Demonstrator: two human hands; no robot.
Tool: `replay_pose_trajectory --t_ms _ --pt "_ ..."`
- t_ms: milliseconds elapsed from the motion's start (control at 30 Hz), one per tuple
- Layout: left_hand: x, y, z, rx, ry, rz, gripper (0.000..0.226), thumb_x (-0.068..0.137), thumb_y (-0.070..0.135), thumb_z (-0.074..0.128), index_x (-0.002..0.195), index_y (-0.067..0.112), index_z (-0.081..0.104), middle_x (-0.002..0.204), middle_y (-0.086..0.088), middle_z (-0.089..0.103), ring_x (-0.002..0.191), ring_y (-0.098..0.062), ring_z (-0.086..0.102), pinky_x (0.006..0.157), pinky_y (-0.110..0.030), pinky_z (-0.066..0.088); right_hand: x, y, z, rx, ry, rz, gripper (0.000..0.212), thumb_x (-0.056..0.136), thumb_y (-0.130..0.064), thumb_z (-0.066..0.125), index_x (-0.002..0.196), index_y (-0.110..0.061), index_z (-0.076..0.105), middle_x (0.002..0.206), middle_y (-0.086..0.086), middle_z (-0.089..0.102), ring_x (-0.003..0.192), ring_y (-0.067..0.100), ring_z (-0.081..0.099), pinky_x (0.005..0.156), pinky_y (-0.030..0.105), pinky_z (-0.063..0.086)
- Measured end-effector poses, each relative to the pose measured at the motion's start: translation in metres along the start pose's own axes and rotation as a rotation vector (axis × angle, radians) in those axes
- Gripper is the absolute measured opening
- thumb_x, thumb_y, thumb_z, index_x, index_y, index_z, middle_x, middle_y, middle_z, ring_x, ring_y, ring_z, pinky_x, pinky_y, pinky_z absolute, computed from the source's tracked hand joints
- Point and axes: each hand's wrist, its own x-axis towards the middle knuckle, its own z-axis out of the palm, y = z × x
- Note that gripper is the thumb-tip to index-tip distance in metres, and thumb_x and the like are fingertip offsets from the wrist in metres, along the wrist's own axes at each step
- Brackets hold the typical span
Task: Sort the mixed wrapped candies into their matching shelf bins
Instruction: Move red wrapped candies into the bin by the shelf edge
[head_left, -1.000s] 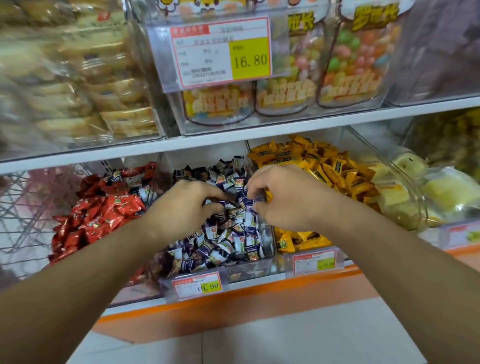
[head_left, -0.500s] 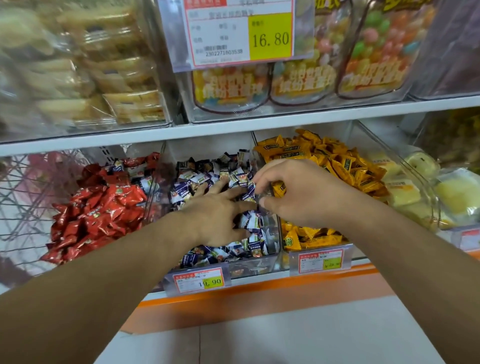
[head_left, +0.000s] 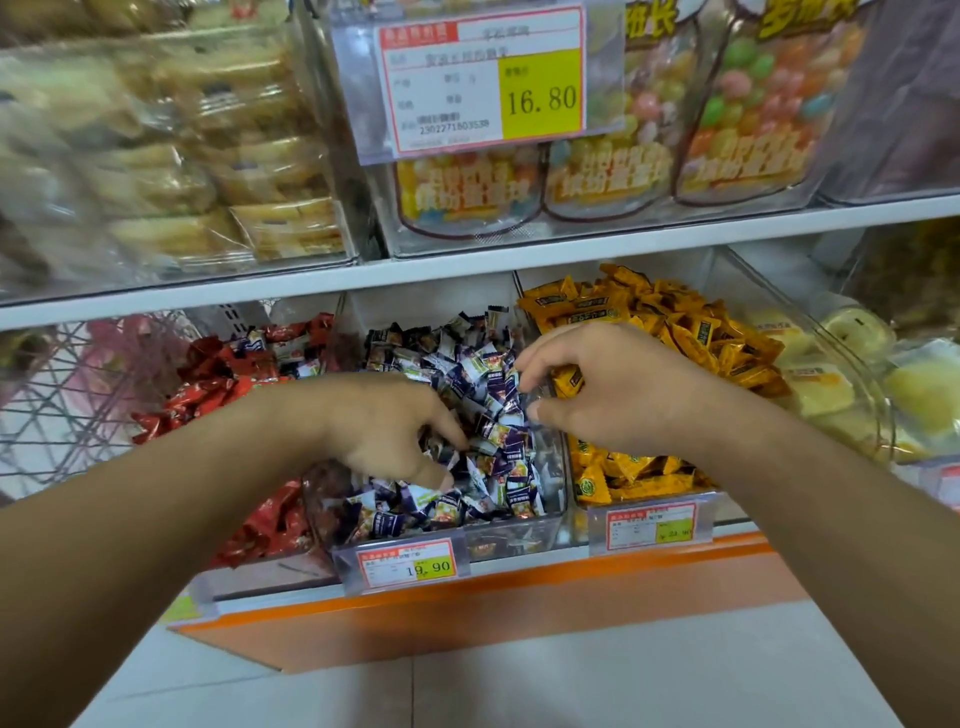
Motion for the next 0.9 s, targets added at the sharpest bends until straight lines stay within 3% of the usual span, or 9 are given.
replay_pose_trajectory --t_ms 67,167,233,333,400,500,633,800,900 --pt "0.002 -0.003 -0.005 -0.029 0.089 0.022 0.061 0.088 0.066 0.064 0.144 0.046 0.051 0.155 0.016 0.045 0.139 -0.013 0.046 0.115 -0.037 0.039 0.001 0.0 0.0 -0.015 -0.002 0.002 0.011 0.093 -0.03 0.077 0.103 -0.033 0.075 0.137 -0.021 0.06 0.135 0.004 0.049 0.113 0.025 0.036" --pt "0.027 0.003 -0.009 0.046 0.394 0.097 0.055 0.089 0.058 0.065 0.138 0.035 0.055 0.145 0.008 0.051 0.131 -0.019 0.052 0.107 -0.039 0.047 0.003 0.0 -0.001 -0.037 0.005 0.0 0.013 0.092 -0.033 0.078 0.104 -0.034 0.075 0.136 -0.022 0.06 0.135 0.004 0.049 0.116 0.032 0.038" --pt "0.05 0.013 -0.009 0.041 0.513 0.118 0.058 0.088 0.056 0.065 0.138 0.03 0.054 0.147 0.004 0.048 0.134 -0.021 0.047 0.108 -0.04 0.045 0.003 0.0 0.0 -0.046 0.013 -0.01 0.014 0.091 -0.034 0.079 0.104 -0.035 0.074 0.132 -0.024 0.061 0.131 0.003 0.051 0.116 0.033 0.04" --pt "0.08 0.017 0.003 -0.004 0.373 -0.014 0.084 0.084 0.072 0.061 0.155 0.038 0.032 0.169 0.005 0.014 0.154 -0.031 0.019 0.123 -0.053 0.024 0.002 0.001 0.001 -0.04 0.009 -0.023 0.011 0.092 -0.034 0.077 0.103 -0.035 0.074 0.132 -0.027 0.059 0.131 -0.001 0.049 0.115 0.027 0.036" --pt "0.09 0.013 0.015 0.032 0.275 -0.094 0.093 0.084 0.08 0.053 0.159 0.045 0.012 0.171 0.005 -0.006 0.157 -0.036 0.0 0.124 -0.061 0.009 0.0 0.003 0.0 -0.028 0.006 -0.021 0.01 0.094 -0.035 0.076 0.103 -0.036 0.075 0.135 -0.029 0.057 0.132 -0.005 0.045 0.111 0.018 0.03" --pt "0.085 0.007 0.02 0.126 0.264 -0.094 0.087 0.085 0.084 0.044 0.158 0.049 0.014 0.171 0.001 0.001 0.157 -0.035 0.003 0.124 -0.061 0.007 0.001 0.005 0.0 -0.031 0.006 -0.019 0.011 0.094 -0.034 0.075 0.105 -0.036 0.075 0.137 -0.029 0.056 0.132 -0.008 0.044 0.1 0.006 0.024" --pt "0.067 0.0 0.016 0.155 0.209 -0.104 0.076 0.087 0.083 0.041 0.154 0.05 0.026 0.167 0.004 0.021 0.155 -0.023 0.015 0.123 -0.057 0.016 0.001 0.002 -0.001 -0.044 0.001 -0.009 0.011 0.095 -0.033 0.075 0.105 -0.036 0.075 0.136 -0.029 0.056 0.131 -0.007 0.045 0.099 0.007 0.025" --pt "0.049 0.004 0.011 0.177 0.148 -0.086 0.069 0.094 0.074 0.041 0.156 0.048 0.027 0.166 0.005 0.024 0.154 -0.021 0.017 0.123 -0.059 0.015 -0.003 0.0 -0.003 -0.064 -0.019 -0.011 0.012 0.095 -0.034 0.074 0.107 -0.034 0.075 0.135 -0.031 0.056 0.12 -0.012 0.042 0.086 -0.004 0.024" --pt "0.039 0.004 0.011 0.214 0.093 -0.1 0.067 0.097 0.072 0.036 0.157 0.045 0.026 0.169 0.002 0.018 0.156 -0.021 0.012 0.123 -0.062 0.01 -0.005 -0.002 -0.004 -0.077 -0.022 -0.005 0.013 0.095 -0.037 0.074 0.108 -0.035 0.075 0.137 -0.03 0.055 0.127 -0.009 0.043 0.1 0.007 0.023"
